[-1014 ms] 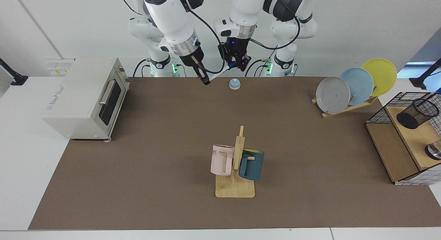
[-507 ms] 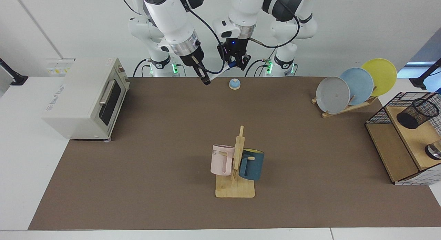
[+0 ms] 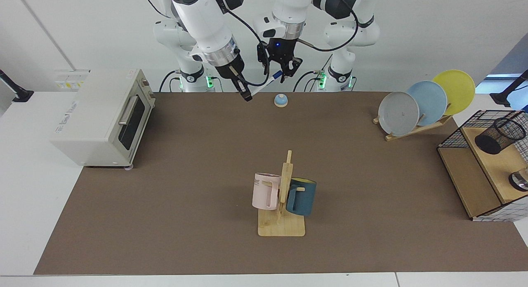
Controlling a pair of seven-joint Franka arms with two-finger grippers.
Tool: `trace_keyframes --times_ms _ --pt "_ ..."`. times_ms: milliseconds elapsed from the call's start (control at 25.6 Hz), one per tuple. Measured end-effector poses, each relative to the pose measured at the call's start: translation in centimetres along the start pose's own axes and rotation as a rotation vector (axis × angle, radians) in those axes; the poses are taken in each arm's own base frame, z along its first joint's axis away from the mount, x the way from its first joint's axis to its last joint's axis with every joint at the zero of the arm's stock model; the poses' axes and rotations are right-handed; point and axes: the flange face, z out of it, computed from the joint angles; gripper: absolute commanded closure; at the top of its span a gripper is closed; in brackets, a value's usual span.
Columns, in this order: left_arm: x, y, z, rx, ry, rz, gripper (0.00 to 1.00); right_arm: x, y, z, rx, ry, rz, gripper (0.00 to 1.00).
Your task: Put markers into pen holder
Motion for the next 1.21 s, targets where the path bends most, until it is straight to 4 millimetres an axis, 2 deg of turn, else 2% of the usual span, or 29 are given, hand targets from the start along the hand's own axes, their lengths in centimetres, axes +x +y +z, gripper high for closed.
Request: trace_keyframes --times_ms 117,351,429,624,663,897,1209 --pt "-0.1 0.3 -0.9 0.012 0.013 0.004 0.44 0.1 0.0 0.3 -0.004 0.0 0.003 1.0" --pt "-0.2 0.2 -1.7 0.04 0.031 0.006 0.46 0.2 0.1 0.4 -0.002 0.002 0.005 1.0" --pt "-0.2 0.3 -1.7 0.043 0.032 0.007 0.58 0.2 0.1 0.4 -0.002 0.002 0.005 1.0" --pt "-0.3 0.1 -1.8 0.05 0.029 0.005 0.97 0.3 0.2 0.5 -0.005 0.005 0.003 1.0" --pt "-0.3 0.0 -1.8 0.053 0.027 0.004 1.0 0.3 0.2 0.6 -0.007 0.006 -0.007 1.0" --pt "-0.6 0.4 -1.7 0.053 0.009 -0.005 1.0 0.5 0.3 0.6 -0.009 0.01 -0.099 1.0" --pt "-0.8 0.5 -1.6 0.055 -0.005 -0.027 1.0 0.2 0.3 0.7 -0.011 0.009 -0.127 1.0"
